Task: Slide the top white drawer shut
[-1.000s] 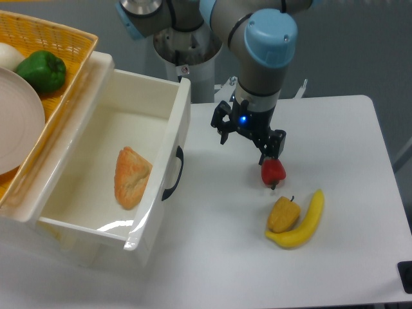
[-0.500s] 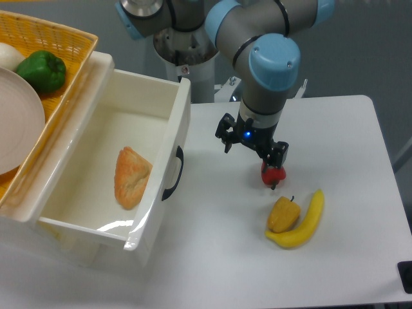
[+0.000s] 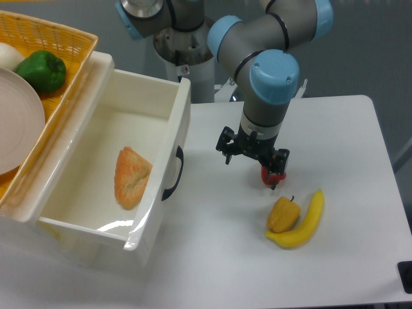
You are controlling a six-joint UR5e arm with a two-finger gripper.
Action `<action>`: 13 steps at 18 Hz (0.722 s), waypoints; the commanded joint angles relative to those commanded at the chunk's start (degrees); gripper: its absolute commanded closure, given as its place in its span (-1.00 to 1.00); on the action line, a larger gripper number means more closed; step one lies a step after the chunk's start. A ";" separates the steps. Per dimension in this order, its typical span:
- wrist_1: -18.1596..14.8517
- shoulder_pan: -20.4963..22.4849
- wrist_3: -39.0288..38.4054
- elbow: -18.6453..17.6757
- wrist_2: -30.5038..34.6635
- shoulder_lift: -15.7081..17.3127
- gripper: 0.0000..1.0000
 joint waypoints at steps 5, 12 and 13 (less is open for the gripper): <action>0.09 0.09 -0.70 -0.44 0.09 -0.88 -1.00; 1.05 0.53 -1.14 -0.70 0.09 -2.37 -1.00; 1.05 0.61 -1.14 -0.70 0.09 -2.55 -1.00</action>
